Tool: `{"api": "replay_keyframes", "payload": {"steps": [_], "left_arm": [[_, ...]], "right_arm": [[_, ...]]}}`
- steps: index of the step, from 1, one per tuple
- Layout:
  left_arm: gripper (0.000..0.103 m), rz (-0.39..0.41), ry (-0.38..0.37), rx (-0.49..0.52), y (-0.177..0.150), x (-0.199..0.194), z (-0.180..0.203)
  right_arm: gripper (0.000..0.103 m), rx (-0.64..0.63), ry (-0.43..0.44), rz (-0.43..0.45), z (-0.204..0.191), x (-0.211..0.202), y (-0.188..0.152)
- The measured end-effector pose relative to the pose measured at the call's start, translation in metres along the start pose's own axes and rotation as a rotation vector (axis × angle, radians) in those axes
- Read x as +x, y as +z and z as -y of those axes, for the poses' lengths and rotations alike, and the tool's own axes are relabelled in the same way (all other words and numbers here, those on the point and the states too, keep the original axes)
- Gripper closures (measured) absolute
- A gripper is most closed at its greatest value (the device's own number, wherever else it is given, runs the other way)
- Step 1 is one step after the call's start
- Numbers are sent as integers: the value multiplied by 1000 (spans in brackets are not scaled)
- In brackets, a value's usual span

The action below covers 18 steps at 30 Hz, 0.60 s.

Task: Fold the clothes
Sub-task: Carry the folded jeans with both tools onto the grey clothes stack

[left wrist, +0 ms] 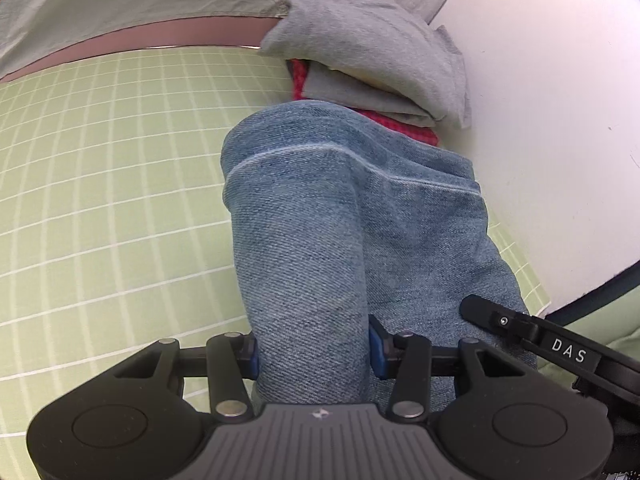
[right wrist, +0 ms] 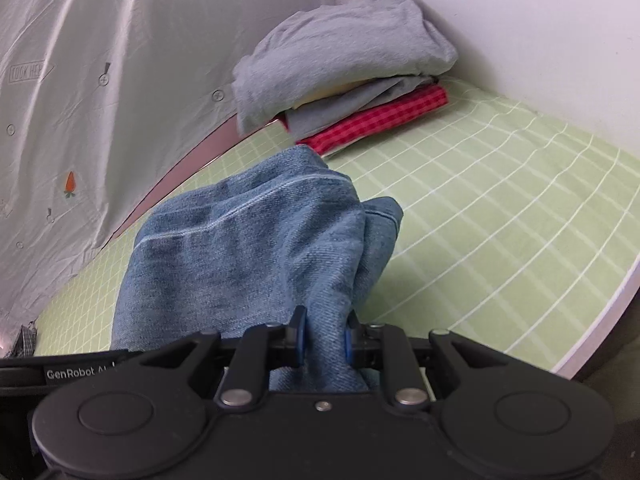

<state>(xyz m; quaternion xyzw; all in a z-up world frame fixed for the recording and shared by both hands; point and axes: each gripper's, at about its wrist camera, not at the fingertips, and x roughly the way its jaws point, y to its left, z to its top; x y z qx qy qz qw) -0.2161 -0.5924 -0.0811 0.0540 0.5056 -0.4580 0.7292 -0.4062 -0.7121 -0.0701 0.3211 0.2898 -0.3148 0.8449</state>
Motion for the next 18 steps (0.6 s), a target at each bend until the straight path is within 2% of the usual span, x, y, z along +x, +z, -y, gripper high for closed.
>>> {"api": "replay_keyframes", "payload": {"steps": [6,9,13,18], "left_arm": [[55,44,-37,-61,56,31,59],[55,83,-54,-81,88,38,85],[55,201,-51,-43,160,33,104],[54,241,-29,-98,225,71,74]], "right_arm": [[85,-43,-11,7,71,5,81],[85,-68,15,64,82,2,124],[85,-91,78,163,81,7,192],[85,-75,192,304,71,38,276]]}}
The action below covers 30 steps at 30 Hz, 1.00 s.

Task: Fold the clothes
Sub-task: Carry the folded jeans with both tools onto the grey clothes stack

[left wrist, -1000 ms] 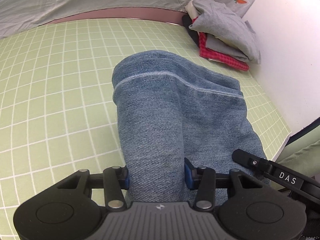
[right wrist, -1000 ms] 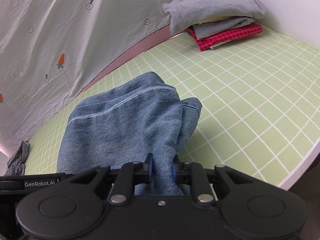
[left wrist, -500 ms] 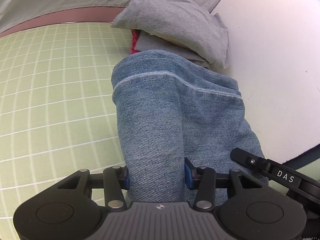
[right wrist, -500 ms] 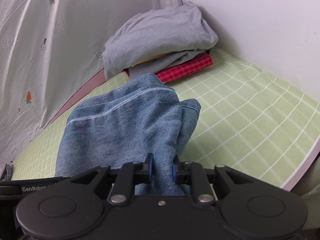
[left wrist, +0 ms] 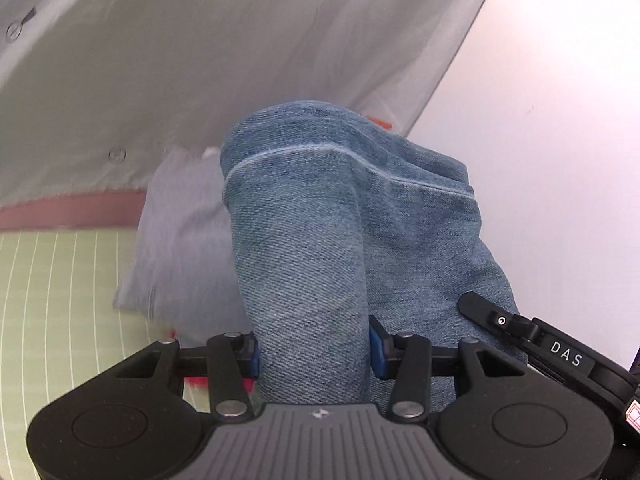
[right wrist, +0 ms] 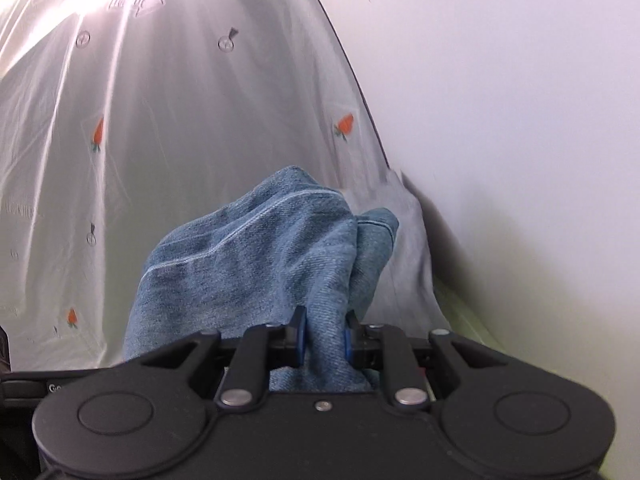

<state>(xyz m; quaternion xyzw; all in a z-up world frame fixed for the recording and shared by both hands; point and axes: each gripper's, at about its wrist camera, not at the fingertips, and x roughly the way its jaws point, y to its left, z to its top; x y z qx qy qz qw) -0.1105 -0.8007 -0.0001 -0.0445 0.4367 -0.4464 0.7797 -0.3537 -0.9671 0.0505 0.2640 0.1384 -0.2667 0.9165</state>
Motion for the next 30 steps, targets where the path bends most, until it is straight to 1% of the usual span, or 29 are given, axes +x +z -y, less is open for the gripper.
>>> {"api": "replay_keyframes", "payload": {"steps": [2,3,4,5,6,8,9,10,12,13,14,15,16,17,18,19,20,22,23,24,25,26,27,28,29,30], "left_arm": [[52,13,12,-25,21,22,-12],[49,19,18,-38,32,34,-19],[48,25,24,-50,42,45,-25],[47,32,31,-63,53,56,-31],[39,38,37,-76,63,67,-37],[35,52,44,-92,79,85,-46],[30,61,42,-86,79,87,-45],[28,69,39,-81,80,89,-44],[28,87,34,-70,80,92,-42],[30,96,31,-65,80,94,-40],[35,104,28,-60,81,96,-39],[44,120,26,-43,81,95,-36],[49,140,26,-17,82,91,-31],[55,160,15,-1,85,89,-29],[58,182,-10,-2,89,87,-28],[58,208,-38,-9,91,82,-27],[58,235,-66,-15,94,77,-27],[58,284,-120,-27,99,71,-26],[57,299,-143,-32,103,76,-26],[52,299,-155,-43,106,86,-27],[49,274,-137,-58,107,99,-29],[46,234,-97,-70,106,111,-32],[40,193,-58,-82,105,123,-34],[38,175,-36,-86,102,131,-36],[36,179,-40,-85,100,131,-37],[34,186,-48,-83,101,129,-38]], "right_arm": [[85,15,47,39,4,35,23],[85,13,63,49,5,53,29],[84,-3,72,52,7,75,34],[83,-1,70,36,9,98,33],[81,3,67,18,12,121,32],[65,9,2,-43,19,165,17],[62,0,-8,-58,22,177,8],[60,7,3,-54,24,180,2],[59,18,23,-43,28,179,-4],[59,11,26,-50,29,178,-2],[59,4,27,-58,30,177,0],[61,17,40,-66,33,177,3],[66,43,57,-67,36,176,6],[74,70,74,-67,38,175,9],[78,97,92,-67,40,174,12],[84,110,108,-55,40,171,15],[85,123,130,-30,37,162,18],[85,145,178,35,31,147,26],[86,137,179,69,29,141,30],[86,126,177,102,27,136,34],[86,124,161,129,28,137,36],[85,115,130,121,30,143,35],[83,105,97,108,33,151,34],[74,98,65,81,34,158,31],[68,91,34,52,36,165,28],[66,83,2,23,37,172,24]]}}
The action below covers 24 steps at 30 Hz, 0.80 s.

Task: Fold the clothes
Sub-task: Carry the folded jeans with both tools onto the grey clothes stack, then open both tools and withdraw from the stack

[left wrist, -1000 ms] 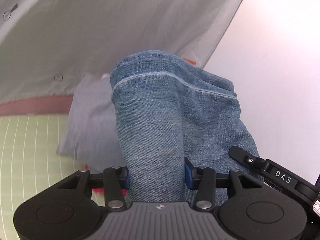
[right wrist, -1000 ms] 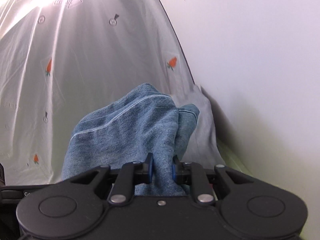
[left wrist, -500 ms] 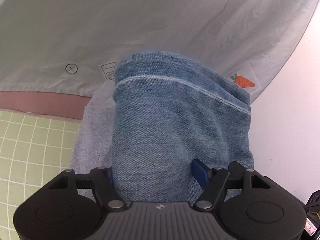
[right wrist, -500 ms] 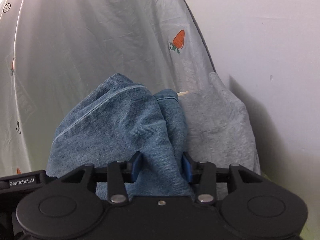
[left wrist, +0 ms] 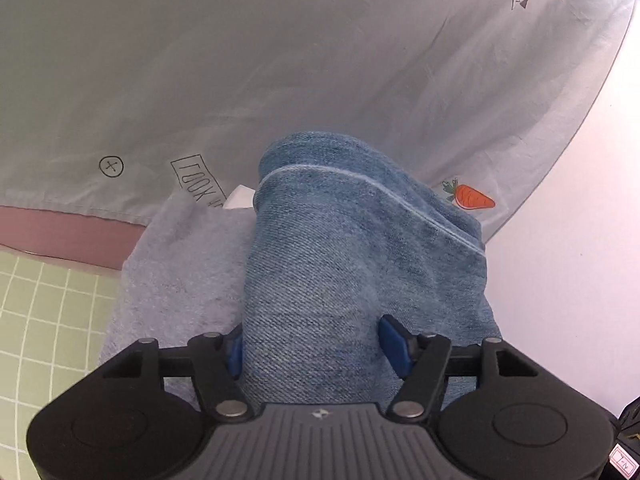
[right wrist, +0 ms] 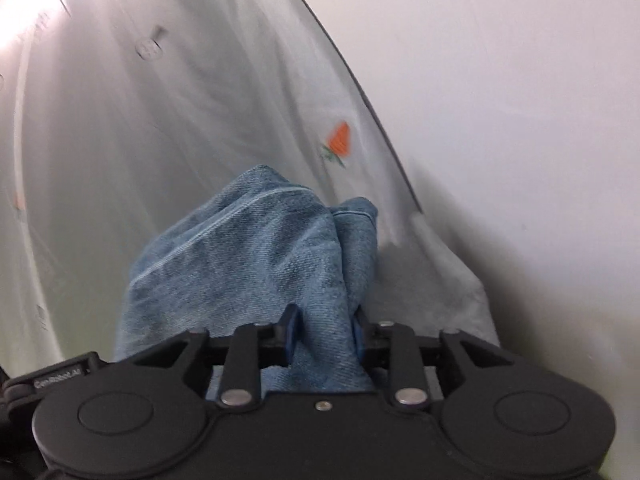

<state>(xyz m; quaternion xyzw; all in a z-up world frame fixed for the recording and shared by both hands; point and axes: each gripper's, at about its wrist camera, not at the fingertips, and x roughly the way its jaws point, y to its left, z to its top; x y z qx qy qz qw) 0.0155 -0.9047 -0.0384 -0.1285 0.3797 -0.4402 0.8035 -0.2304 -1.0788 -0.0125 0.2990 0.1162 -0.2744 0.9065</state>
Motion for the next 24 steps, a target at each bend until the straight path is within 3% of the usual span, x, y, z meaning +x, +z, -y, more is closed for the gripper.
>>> {"api": "replay_keyframes", "payload": {"steps": [2,4,5,11,14,21,24], "left_arm": [[27,14,-5,17,5,-9,0],[19,32,7,54,6,-22,-1],[18,36,17,72,6,-29,2],[6,72,129,220,-11,-101,22],[0,63,145,233,-27,-132,24],[0,78,195,321,-85,-214,37],[0,47,186,329,-109,-238,37]], "right_arm": [[56,-23,-41,-20,-2,4,-6],[29,-72,-61,6,-13,-4,-13],[24,-88,-66,13,-15,-5,-13],[18,-120,-116,34,-32,-39,-6],[18,-160,-145,22,-42,-63,-8],[17,-246,-175,-40,-63,-143,-50],[9,-269,-188,-63,-72,-174,-70]]}}
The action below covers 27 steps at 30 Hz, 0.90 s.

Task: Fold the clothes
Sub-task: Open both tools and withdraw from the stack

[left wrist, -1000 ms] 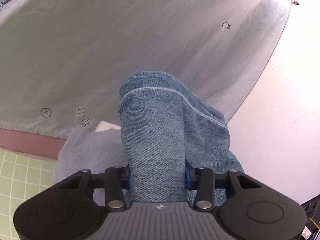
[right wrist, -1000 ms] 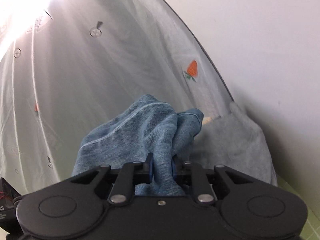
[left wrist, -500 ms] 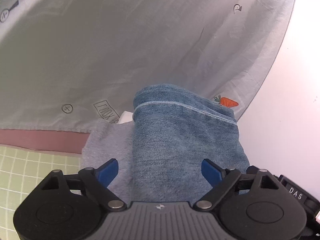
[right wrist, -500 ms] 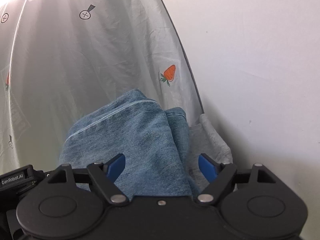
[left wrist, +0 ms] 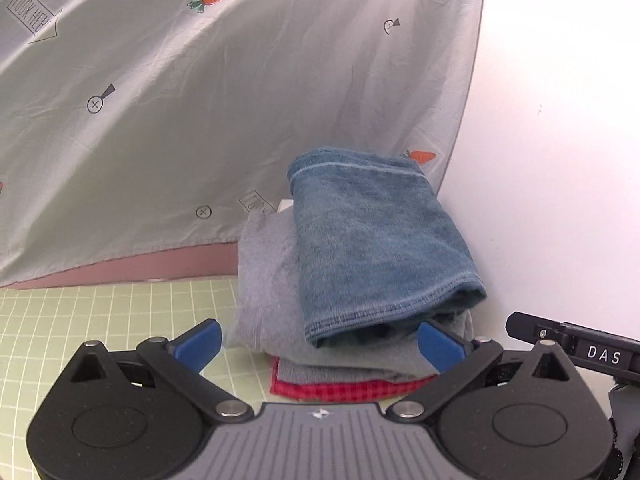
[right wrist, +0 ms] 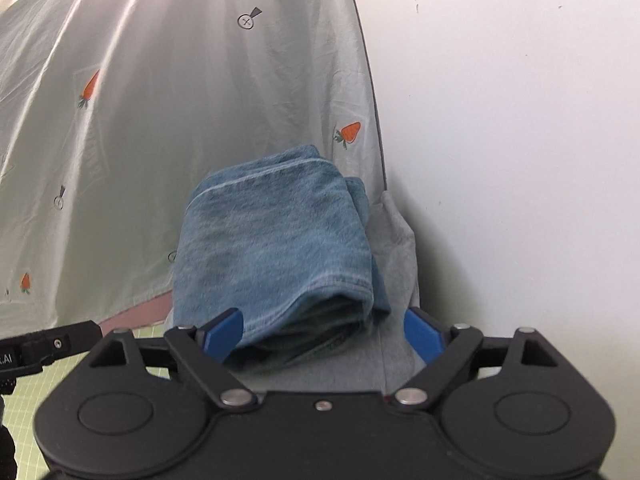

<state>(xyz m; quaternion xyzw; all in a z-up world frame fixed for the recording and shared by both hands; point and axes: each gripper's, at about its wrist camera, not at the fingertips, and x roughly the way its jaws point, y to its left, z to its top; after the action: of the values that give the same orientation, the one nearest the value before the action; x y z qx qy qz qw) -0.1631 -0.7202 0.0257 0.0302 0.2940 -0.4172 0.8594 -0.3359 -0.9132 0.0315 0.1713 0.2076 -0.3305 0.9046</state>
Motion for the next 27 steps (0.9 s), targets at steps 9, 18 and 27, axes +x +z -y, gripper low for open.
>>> {"api": "replay_keyframes", "payload": {"steps": [9,18,27], "left_arm": [[0,-65,-27,79,-55,-54,6],[0,-58,-38,115,-70,-84,4],[0,-36,-31,102,-70,-96,-1]], "right_arm": [[0,-78,-60,-99,-22,-70,-69],[0,-40,-69,-109,-24,-111,-95],[0,-63,-74,-91,-29,-122,-95]]}}
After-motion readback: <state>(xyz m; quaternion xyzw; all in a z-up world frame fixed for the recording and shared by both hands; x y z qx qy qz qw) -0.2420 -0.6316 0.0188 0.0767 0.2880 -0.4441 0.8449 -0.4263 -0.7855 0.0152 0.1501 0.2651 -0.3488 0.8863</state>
